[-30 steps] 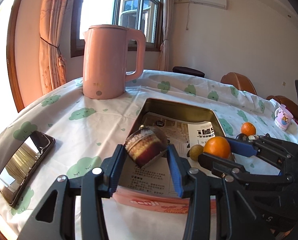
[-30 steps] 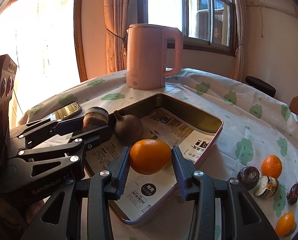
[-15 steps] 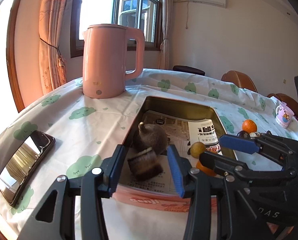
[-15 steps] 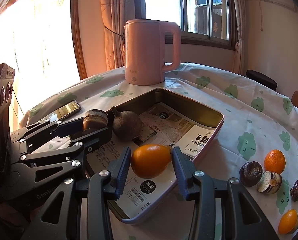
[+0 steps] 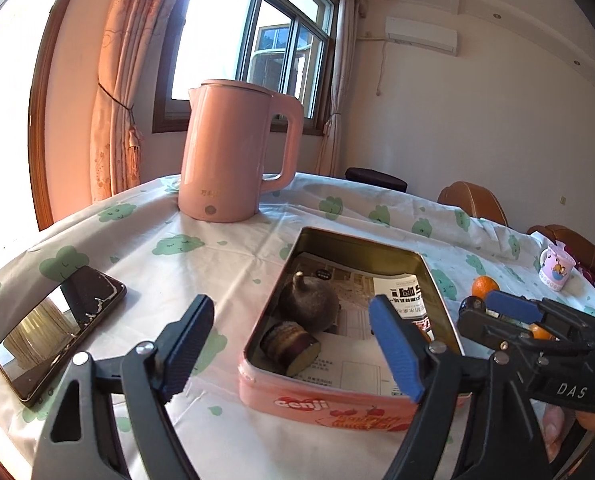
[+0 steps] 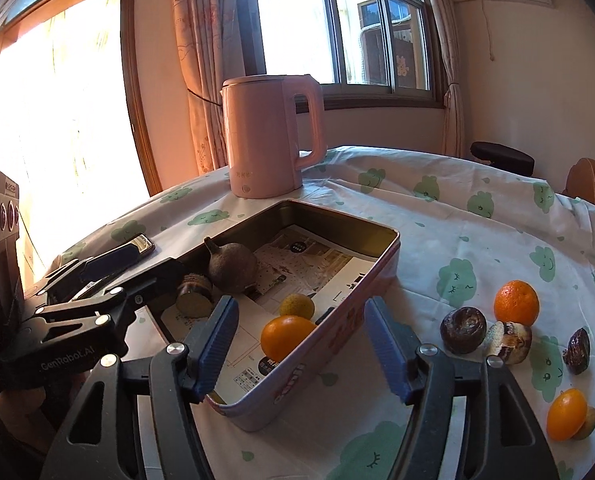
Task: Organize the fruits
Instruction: 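Lower the cylinder and orange into the tin box and open both grippers, then move both open grippers away from the tin box toward the fruits on the table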
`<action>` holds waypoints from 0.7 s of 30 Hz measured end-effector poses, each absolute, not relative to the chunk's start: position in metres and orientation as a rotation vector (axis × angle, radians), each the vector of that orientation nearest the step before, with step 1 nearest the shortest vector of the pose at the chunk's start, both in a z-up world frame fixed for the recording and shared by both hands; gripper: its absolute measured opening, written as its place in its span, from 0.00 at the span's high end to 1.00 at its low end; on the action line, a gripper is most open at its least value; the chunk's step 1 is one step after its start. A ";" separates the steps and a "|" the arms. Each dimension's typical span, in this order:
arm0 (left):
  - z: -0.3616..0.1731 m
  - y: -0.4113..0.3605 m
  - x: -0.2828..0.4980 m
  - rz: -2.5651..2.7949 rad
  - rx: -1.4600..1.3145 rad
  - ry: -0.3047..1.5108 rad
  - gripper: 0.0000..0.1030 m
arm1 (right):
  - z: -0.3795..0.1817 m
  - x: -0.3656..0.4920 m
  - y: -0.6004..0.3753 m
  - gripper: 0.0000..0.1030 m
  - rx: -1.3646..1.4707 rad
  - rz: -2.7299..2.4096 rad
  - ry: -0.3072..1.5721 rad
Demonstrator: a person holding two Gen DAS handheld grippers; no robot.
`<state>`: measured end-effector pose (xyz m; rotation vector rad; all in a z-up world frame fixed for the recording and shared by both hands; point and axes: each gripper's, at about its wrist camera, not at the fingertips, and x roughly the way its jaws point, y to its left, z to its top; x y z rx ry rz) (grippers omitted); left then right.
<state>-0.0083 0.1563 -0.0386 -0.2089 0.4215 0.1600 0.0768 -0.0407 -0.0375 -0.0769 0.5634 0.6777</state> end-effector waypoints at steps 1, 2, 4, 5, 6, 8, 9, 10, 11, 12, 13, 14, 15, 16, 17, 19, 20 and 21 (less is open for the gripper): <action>-0.038 0.160 -0.010 0.171 -0.218 0.414 0.20 | -0.037 0.076 -0.046 0.35 -0.073 0.668 0.558; -0.036 0.164 -0.012 0.185 -0.225 0.406 0.20 | -0.036 0.075 -0.052 0.35 -0.069 0.657 0.551; -0.032 0.173 -0.016 0.218 -0.240 0.390 0.20 | -0.033 0.073 -0.065 0.35 -0.056 0.638 0.542; -0.030 0.177 -0.018 0.230 -0.249 0.384 0.20 | -0.031 0.072 -0.073 0.35 -0.046 0.631 0.538; -0.029 0.181 -0.020 0.241 -0.259 0.380 0.20 | -0.029 0.071 -0.081 0.35 -0.036 0.623 0.535; -0.026 0.185 -0.022 0.258 -0.271 0.378 0.20 | -0.026 0.070 -0.099 0.35 -0.025 0.593 0.528; -0.025 0.186 -0.022 0.264 -0.275 0.379 0.20 | -0.024 0.070 -0.108 0.35 -0.020 0.576 0.527; -0.024 0.185 -0.022 0.265 -0.277 0.379 0.20 | -0.023 0.070 -0.117 0.35 -0.015 0.560 0.528; -0.024 0.184 -0.023 0.264 -0.278 0.379 0.20 | -0.022 0.069 -0.126 0.34 -0.012 0.541 0.528; -0.024 0.181 -0.022 0.263 -0.277 0.381 0.20 | -0.022 0.069 -0.136 0.34 -0.010 0.520 0.528; -0.024 0.178 -0.021 0.259 -0.273 0.385 0.20 | -0.021 0.069 -0.146 0.34 -0.010 0.499 0.528; -0.024 0.174 -0.021 0.254 -0.267 0.387 0.20 | -0.021 0.068 -0.156 0.34 -0.009 0.480 0.529; -0.024 0.170 -0.020 0.251 -0.258 0.387 0.20 | -0.021 0.068 -0.166 0.34 -0.007 0.460 0.529; -0.023 0.165 -0.019 0.246 -0.250 0.388 0.20 | -0.022 0.067 -0.176 0.34 -0.006 0.440 0.530; -0.023 0.161 -0.017 0.237 -0.242 0.393 0.20 | -0.023 0.068 -0.186 0.34 -0.003 0.420 0.534; -0.022 0.150 -0.014 0.221 -0.226 0.406 0.20 | -0.025 0.069 -0.206 0.34 0.012 0.386 0.546; -0.021 0.144 -0.013 0.213 -0.218 0.408 0.20 | -0.026 0.070 -0.215 0.34 0.019 0.370 0.549; -0.020 0.137 -0.010 0.196 -0.212 0.413 0.20 | -0.028 0.071 -0.223 0.34 0.023 0.352 0.553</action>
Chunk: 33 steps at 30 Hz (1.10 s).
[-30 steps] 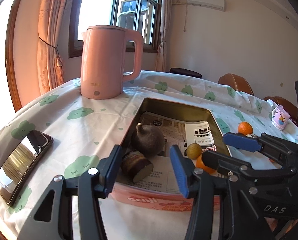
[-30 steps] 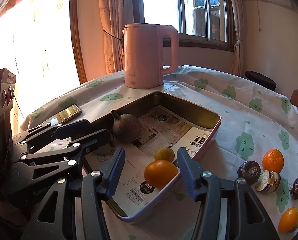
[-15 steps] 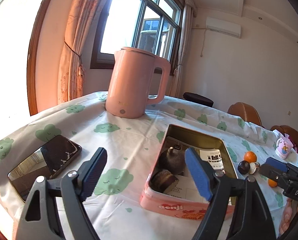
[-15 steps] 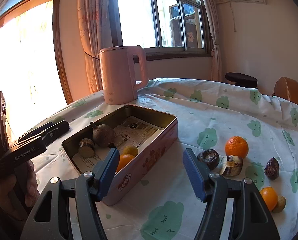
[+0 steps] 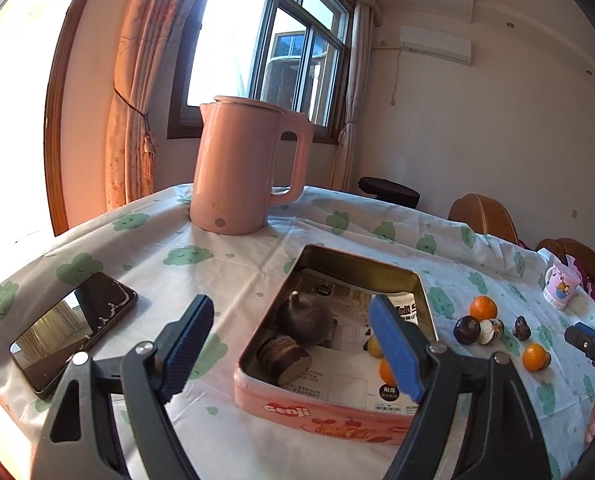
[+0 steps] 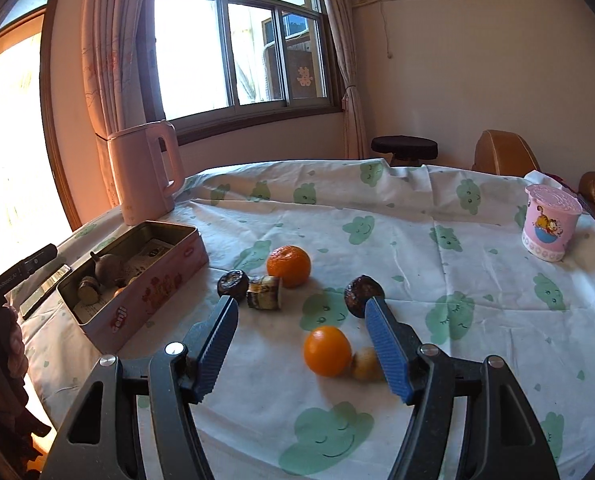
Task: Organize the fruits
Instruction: 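Move both open grippers away from the tin box toward the fruits on the table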
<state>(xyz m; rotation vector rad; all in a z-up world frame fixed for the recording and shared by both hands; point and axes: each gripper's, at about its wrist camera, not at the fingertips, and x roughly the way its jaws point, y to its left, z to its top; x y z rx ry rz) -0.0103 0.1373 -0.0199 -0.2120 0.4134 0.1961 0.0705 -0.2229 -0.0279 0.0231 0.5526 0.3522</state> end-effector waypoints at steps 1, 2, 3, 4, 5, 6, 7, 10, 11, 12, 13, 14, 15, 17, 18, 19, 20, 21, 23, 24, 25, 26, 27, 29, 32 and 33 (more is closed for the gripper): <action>-0.019 0.130 -0.007 0.175 -0.205 0.422 0.20 | -0.030 0.071 -0.230 0.34 0.026 0.337 0.558; -0.019 0.121 -0.005 0.159 -0.196 0.431 0.20 | -0.031 0.073 -0.237 0.34 0.031 0.324 0.564; -0.018 0.113 -0.002 0.149 -0.182 0.437 0.20 | -0.033 0.075 -0.243 0.34 0.037 0.312 0.570; -0.018 0.103 0.001 0.141 -0.167 0.443 0.20 | -0.035 0.076 -0.249 0.34 0.043 0.303 0.579; -0.017 0.094 0.004 0.128 -0.152 0.448 0.19 | -0.036 0.077 -0.254 0.34 0.065 0.304 0.589; -0.018 0.084 0.007 0.114 -0.140 0.454 0.18 | -0.036 0.079 -0.258 0.34 0.077 0.304 0.592; -0.017 0.075 0.010 0.099 -0.130 0.461 0.18 | -0.036 0.079 -0.261 0.34 0.071 0.294 0.593; -0.018 0.047 0.017 0.042 -0.098 0.482 0.18 | -0.037 0.079 -0.261 0.34 0.035 0.284 0.612; -0.018 0.039 0.019 0.026 -0.085 0.489 0.18 | -0.038 0.081 -0.260 0.34 0.024 0.291 0.625; -0.018 0.031 0.022 0.015 -0.070 0.494 0.18 | -0.040 0.082 -0.260 0.34 0.009 0.290 0.638; -0.019 0.023 0.024 0.003 -0.056 0.499 0.18 | -0.042 0.084 -0.259 0.34 -0.004 0.289 0.649; -0.019 0.016 0.027 -0.008 -0.042 0.504 0.18 | -0.044 0.087 -0.260 0.34 -0.005 0.295 0.662; -0.020 0.010 0.030 -0.018 -0.032 0.511 0.18 | -0.046 0.090 -0.262 0.34 0.002 0.304 0.678; -0.021 -0.001 0.035 -0.041 -0.022 0.524 0.18 | -0.049 0.095 -0.261 0.37 -0.006 0.313 0.711; -0.022 -0.006 0.038 -0.050 -0.018 0.532 0.18 | -0.051 0.098 -0.259 0.41 -0.015 0.320 0.725; -0.023 -0.010 0.042 -0.057 -0.014 0.541 0.18 | -0.052 0.100 -0.258 0.42 -0.021 0.329 0.739; -0.024 -0.014 0.044 -0.064 -0.009 0.550 0.18 | -0.054 0.103 -0.257 0.44 -0.029 0.337 0.755; -0.025 -0.018 0.047 -0.073 -0.006 0.557 0.18 | -0.057 0.106 -0.255 0.45 -0.039 0.343 0.775; -0.026 -0.024 0.051 -0.090 0.001 0.569 0.18 | -0.061 0.110 -0.252 0.45 -0.057 0.352 0.805; -0.027 -0.028 0.052 -0.096 0.006 0.573 0.18 | -0.062 0.111 -0.250 0.45 -0.064 0.356 0.817; -0.027 -0.031 0.054 -0.102 0.011 0.576 0.18 | -0.063 0.113 -0.248 0.45 -0.069 0.359 0.827; -0.027 -0.034 0.055 -0.109 0.016 0.579 0.18 | -0.064 0.114 -0.247 0.45 -0.069 0.364 0.832; -0.028 -0.037 0.055 -0.116 0.020 0.582 0.18 | -0.064 0.116 -0.247 0.45 -0.071 0.364 0.840; -0.029 -0.042 0.057 -0.126 0.027 0.586 0.18 | -0.064 0.121 -0.245 0.45 -0.069 0.368 0.856; -0.030 -0.045 0.058 -0.131 0.030 0.592 0.18 | -0.067 0.128 -0.241 0.45 -0.064 0.372 0.891; -0.031 -0.045 0.059 -0.135 0.028 0.595 0.18 | -0.070 0.131 -0.239 0.45 -0.066 0.378 0.907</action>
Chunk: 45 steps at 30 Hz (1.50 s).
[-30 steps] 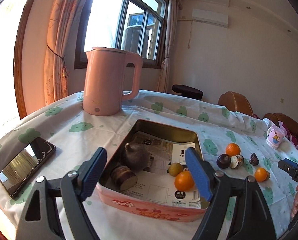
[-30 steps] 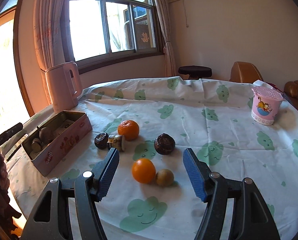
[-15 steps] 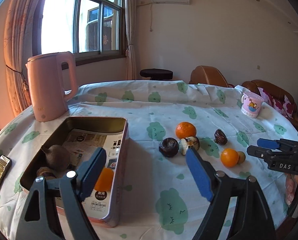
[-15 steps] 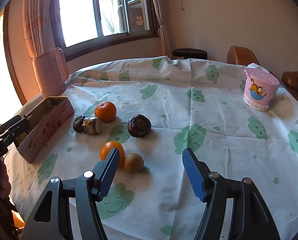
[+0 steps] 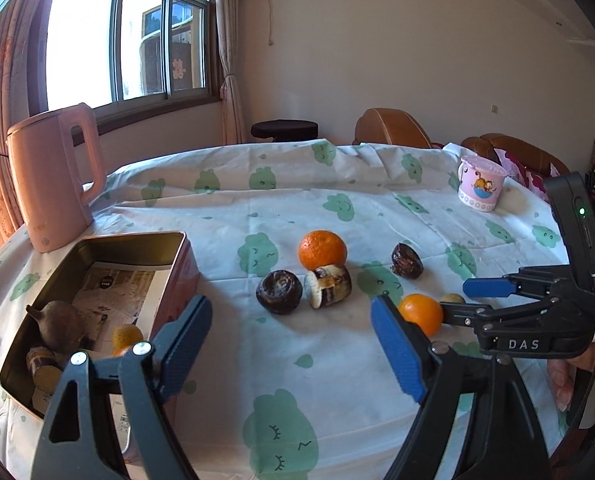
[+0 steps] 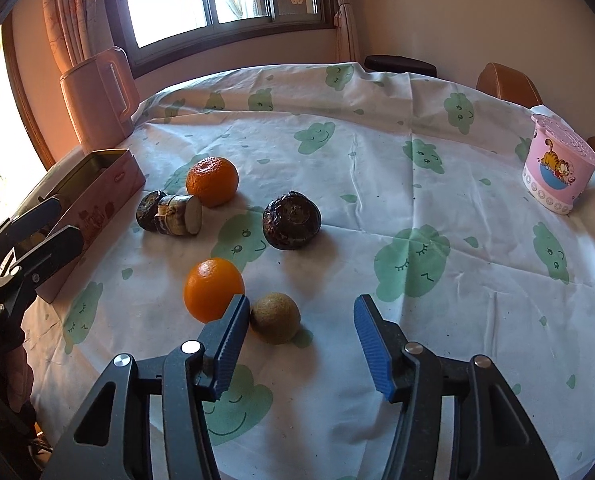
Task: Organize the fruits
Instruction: 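Move both open grippers away from the tin box toward the fruits on the table, then grasp a small yellow-brown fruit with right gripper while left grasps an orange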
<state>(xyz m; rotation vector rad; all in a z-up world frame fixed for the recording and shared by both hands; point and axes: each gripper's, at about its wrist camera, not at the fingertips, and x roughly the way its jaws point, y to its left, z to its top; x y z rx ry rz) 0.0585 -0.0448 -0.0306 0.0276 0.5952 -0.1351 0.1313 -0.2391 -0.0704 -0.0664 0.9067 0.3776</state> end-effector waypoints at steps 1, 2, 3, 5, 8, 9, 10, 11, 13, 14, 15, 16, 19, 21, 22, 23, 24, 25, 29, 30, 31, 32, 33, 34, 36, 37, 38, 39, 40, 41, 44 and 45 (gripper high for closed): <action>-0.031 -0.045 0.059 -0.140 0.026 0.599 0.18 | -0.074 0.134 -0.237 0.45 -0.064 0.388 0.924; -0.032 -0.044 0.059 -0.142 0.025 0.601 0.18 | -0.074 0.135 -0.235 0.45 -0.070 0.388 0.915; -0.033 -0.044 0.059 -0.140 0.023 0.604 0.18 | -0.074 0.135 -0.234 0.47 -0.073 0.388 0.917; -0.034 -0.042 0.061 -0.143 0.014 0.615 0.18 | -0.073 0.134 -0.231 0.61 -0.083 0.398 0.916; -0.036 -0.043 0.064 -0.164 -0.012 0.635 0.18 | -0.074 0.130 -0.229 0.68 -0.111 0.393 0.896; -0.037 -0.046 0.065 -0.173 -0.014 0.640 0.18 | -0.075 0.129 -0.230 0.72 -0.113 0.385 0.885; -0.038 -0.050 0.066 -0.182 -0.012 0.644 0.18 | -0.075 0.129 -0.231 0.73 -0.107 0.382 0.881; -0.039 -0.054 0.066 -0.191 -0.008 0.648 0.18 | -0.074 0.129 -0.233 0.73 -0.101 0.370 0.877; -0.040 -0.062 0.068 -0.210 -0.005 0.658 0.18 | -0.073 0.129 -0.237 0.73 -0.084 0.355 0.866; -0.041 -0.066 0.069 -0.224 -0.004 0.662 0.19 | -0.071 0.129 -0.238 0.73 -0.079 0.351 0.859; -0.041 -0.069 0.070 -0.235 -0.004 0.667 0.19 | -0.070 0.128 -0.240 0.73 -0.074 0.342 0.851; -0.042 -0.073 0.071 -0.244 -0.003 0.672 0.19 | -0.069 0.127 -0.242 0.73 -0.069 0.332 0.844; -0.043 -0.084 0.076 -0.276 0.003 0.692 0.22 | -0.067 0.127 -0.249 0.73 -0.036 0.311 0.829; -0.045 -0.092 0.079 -0.302 0.008 0.707 0.26 | -0.067 0.128 -0.255 0.73 -0.003 0.304 0.830; -0.046 -0.095 0.080 -0.313 0.012 0.713 0.26 | -0.067 0.128 -0.257 0.73 0.010 0.301 0.832; -0.047 -0.099 0.082 -0.323 0.015 0.723 0.28 | -0.067 0.128 -0.258 0.73 0.020 0.299 0.832; -0.049 -0.102 0.084 -0.334 0.018 0.737 0.30 | -0.067 0.128 -0.260 0.73 0.026 0.298 0.828; -0.050 -0.104 0.086 -0.346 0.014 0.750 0.32 | -0.066 0.127 -0.261 0.73 0.032 0.296 0.824; -0.058 -0.112 0.095 -0.384 0.003 0.814 0.40 | -0.068 0.128 -0.265 0.73 0.061 0.297 0.832; -0.061 -0.114 0.098 -0.396 -0.005 0.833 0.46 | -0.068 0.129 -0.266 0.73 0.065 0.297 0.834; -0.063 -0.114 0.100 -0.407 -0.016 0.851 0.49 | -0.068 0.128 -0.266 0.73 0.067 0.299 0.834; -0.066 -0.115 0.103 -0.416 -0.024 0.870 0.59 | -0.068 0.129 -0.265 0.73 0.064 0.302 0.836; -0.068 -0.115 0.104 -0.419 -0.031 0.883 0.62 | -0.068 0.129 -0.264 0.73 0.060 0.306 0.841; -0.068 -0.114 0.104 -0.422 -0.043 0.883 0.62 | -0.069 0.129 -0.263 0.73 0.057 0.310 0.845; -0.068 -0.112 0.103 -0.420 -0.054 0.877 0.63 | -0.068 0.129 -0.262 0.73 0.056 0.316 0.843; -0.067 -0.110 0.103 -0.416 -0.059 0.873 0.63 | -0.067 0.128 -0.262 0.73 0.056 0.318 0.838; -0.067 -0.108 0.102 -0.409 -0.064 0.868 0.63 | -0.066 0.127 -0.262 0.73 0.055 0.322 0.831; -0.066 -0.107 0.101 -0.399 -0.071 0.861 0.63 | -0.065 0.126 -0.262 0.73 0.053 0.325 0.822; -0.065 -0.104 0.101 -0.388 -0.078 0.854 0.63 | -0.064 0.124 -0.262 0.73 0.051 0.327 0.812; -0.064 -0.102 0.100 -0.380 -0.085 0.847 0.63 | -0.062 0.122 -0.262 0.73 0.049 0.328 0.802; -0.061 -0.097 0.098 -0.362 -0.105 0.822 0.63 | -0.059 0.119 -0.262 0.73 0.046 0.332 0.777; -0.060 -0.096 0.098 -0.358 -0.108 0.815 0.63 | -0.059 0.118 -0.262 0.73 0.044 0.332 0.773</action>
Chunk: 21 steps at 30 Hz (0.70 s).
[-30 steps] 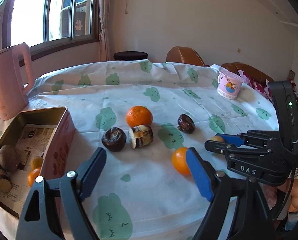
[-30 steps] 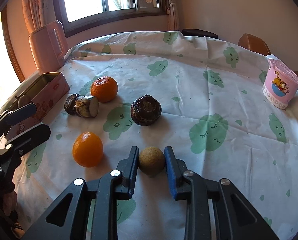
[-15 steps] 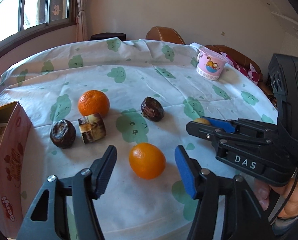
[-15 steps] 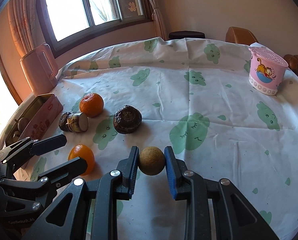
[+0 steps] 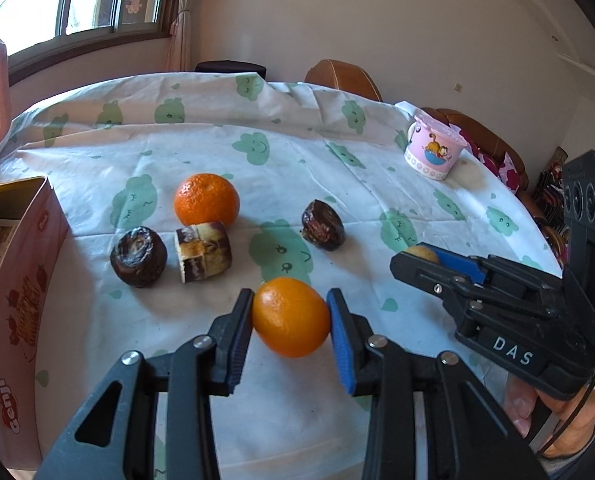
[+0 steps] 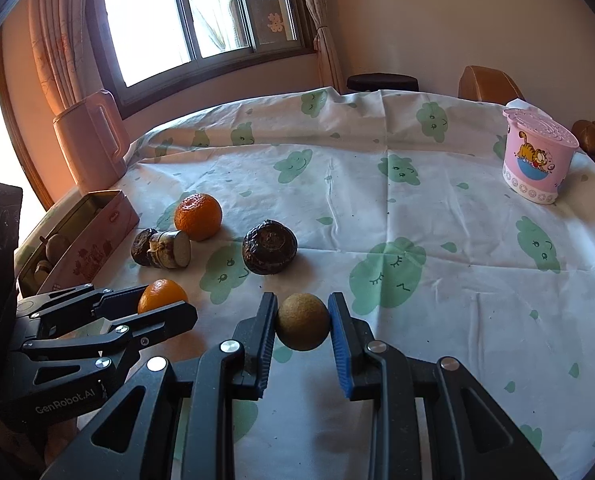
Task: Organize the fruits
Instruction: 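Grasp a small yellow-brown fruit with right gripper while left grasps an orange, then lift both held fruits and carry them toward the tin box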
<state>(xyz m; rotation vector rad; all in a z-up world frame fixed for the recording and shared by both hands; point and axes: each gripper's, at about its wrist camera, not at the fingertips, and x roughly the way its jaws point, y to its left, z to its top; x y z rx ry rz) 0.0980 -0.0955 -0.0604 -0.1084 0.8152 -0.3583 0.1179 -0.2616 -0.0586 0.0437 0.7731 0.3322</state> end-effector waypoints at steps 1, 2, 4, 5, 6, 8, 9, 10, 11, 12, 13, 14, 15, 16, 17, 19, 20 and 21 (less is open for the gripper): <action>-0.060 -0.095 0.097 -0.356 -0.110 0.809 0.63 | -0.058 0.117 -0.261 0.73 0.042 0.337 0.770; -0.059 -0.094 0.097 -0.352 -0.111 0.803 0.63 | -0.058 0.117 -0.261 0.73 0.040 0.339 0.766; -0.057 -0.094 0.096 -0.344 -0.112 0.789 0.63 | -0.057 0.116 -0.260 0.73 0.035 0.339 0.762; -0.056 -0.093 0.095 -0.339 -0.111 0.782 0.63 | -0.057 0.116 -0.260 0.73 0.034 0.343 0.759; -0.055 -0.093 0.094 -0.334 -0.111 0.775 0.63 | -0.056 0.115 -0.260 0.73 0.032 0.344 0.755; -0.054 -0.092 0.092 -0.325 -0.109 0.760 0.63 | -0.055 0.114 -0.259 0.73 0.030 0.344 0.748; -0.053 -0.091 0.091 -0.320 -0.108 0.753 0.63 | -0.055 0.114 -0.259 0.73 0.029 0.347 0.744; -0.052 -0.091 0.090 -0.315 -0.107 0.747 0.63 | -0.054 0.114 -0.259 0.73 0.029 0.348 0.741; -0.051 -0.091 0.089 -0.312 -0.106 0.741 0.63 | -0.054 0.113 -0.259 0.73 0.029 0.347 0.738; -0.051 -0.091 0.089 -0.309 -0.105 0.736 0.63 | -0.054 0.113 -0.260 0.73 0.030 0.348 0.736; -0.050 -0.090 0.088 -0.305 -0.104 0.732 0.63 | -0.053 0.112 -0.260 0.73 0.030 0.350 0.733; -0.050 -0.090 0.088 -0.303 -0.103 0.729 0.63 | -0.053 0.112 -0.260 0.73 0.031 0.352 0.730; -0.050 -0.090 0.087 -0.301 -0.102 0.726 0.63 | -0.053 0.111 -0.260 0.73 0.031 0.352 0.726; -0.050 -0.090 0.087 -0.298 -0.101 0.723 0.63 | -0.052 0.110 -0.260 0.73 0.031 0.353 0.723; -0.049 -0.090 0.086 -0.297 -0.100 0.720 0.63 | -0.052 0.110 -0.260 0.73 0.031 0.354 0.720; -0.049 -0.090 0.086 -0.293 -0.099 0.715 0.63 | -0.051 0.109 -0.260 0.73 0.031 0.356 0.713; -0.049 -0.090 0.085 -0.292 -0.099 0.712 0.63 | -0.051 0.108 -0.260 0.73 0.031 0.356 0.711; -0.048 -0.090 0.085 -0.291 -0.099 0.710 0.63 | -0.050 0.108 -0.260 0.73 0.032 0.356 0.709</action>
